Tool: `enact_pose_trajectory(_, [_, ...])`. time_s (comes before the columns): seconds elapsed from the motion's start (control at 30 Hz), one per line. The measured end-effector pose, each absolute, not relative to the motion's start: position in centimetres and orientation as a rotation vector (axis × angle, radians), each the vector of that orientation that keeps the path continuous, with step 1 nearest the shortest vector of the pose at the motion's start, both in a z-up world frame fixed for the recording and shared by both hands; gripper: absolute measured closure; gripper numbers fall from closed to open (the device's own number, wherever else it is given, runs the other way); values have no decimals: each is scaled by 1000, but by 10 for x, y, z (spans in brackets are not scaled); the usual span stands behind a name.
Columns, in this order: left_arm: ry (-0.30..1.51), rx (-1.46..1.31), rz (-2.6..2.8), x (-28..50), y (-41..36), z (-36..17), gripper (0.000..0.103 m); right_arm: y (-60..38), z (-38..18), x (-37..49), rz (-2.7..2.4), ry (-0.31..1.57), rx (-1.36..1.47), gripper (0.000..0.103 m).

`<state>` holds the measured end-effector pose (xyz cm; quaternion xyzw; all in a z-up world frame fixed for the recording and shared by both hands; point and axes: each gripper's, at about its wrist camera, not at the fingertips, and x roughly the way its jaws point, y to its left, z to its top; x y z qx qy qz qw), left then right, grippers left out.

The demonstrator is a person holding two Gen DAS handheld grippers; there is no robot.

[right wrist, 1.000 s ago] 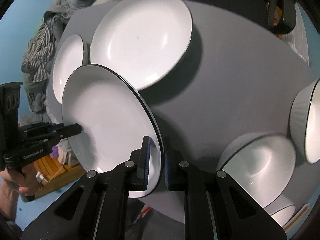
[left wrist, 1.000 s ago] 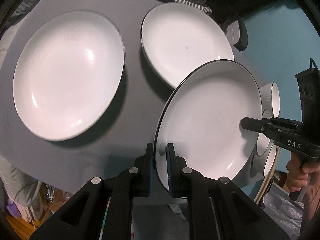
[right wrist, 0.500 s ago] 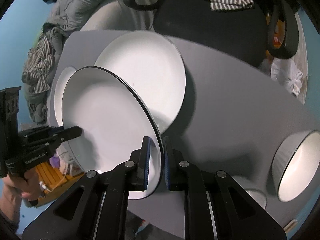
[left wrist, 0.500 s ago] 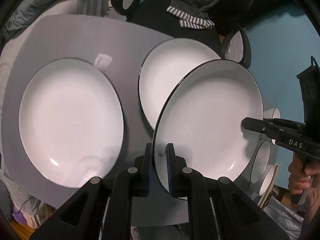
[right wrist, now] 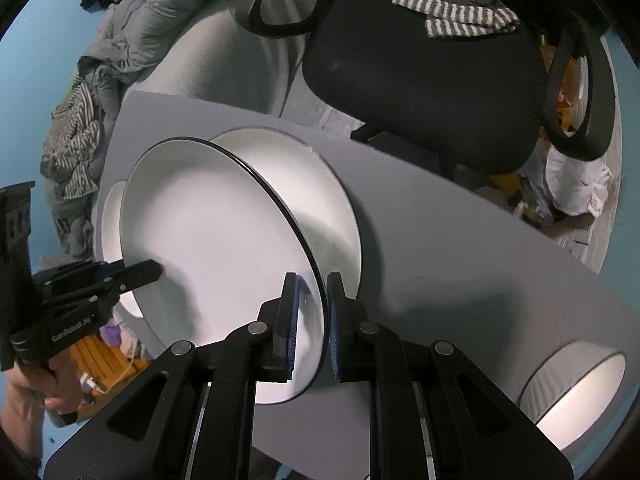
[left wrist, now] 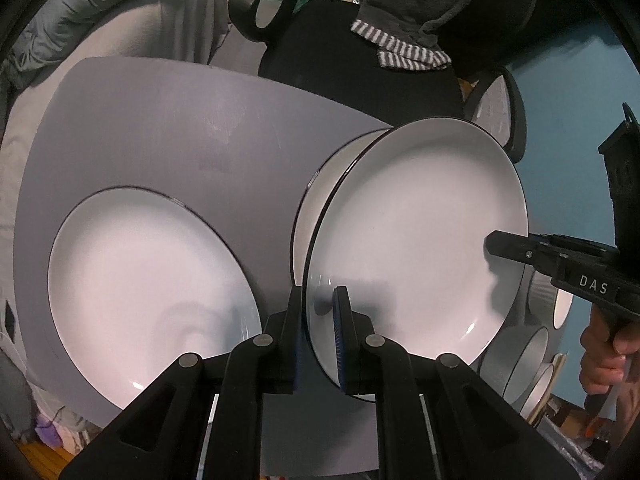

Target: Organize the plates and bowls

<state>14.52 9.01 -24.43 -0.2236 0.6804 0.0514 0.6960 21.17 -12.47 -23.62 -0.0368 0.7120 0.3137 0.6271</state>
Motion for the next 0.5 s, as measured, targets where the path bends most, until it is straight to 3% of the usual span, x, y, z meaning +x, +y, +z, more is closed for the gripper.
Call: enact_pose_trajectory(0.5, [1575, -457, 141, 163, 94, -254, 91, -113, -254, 227, 692, 1691, -91, 87])
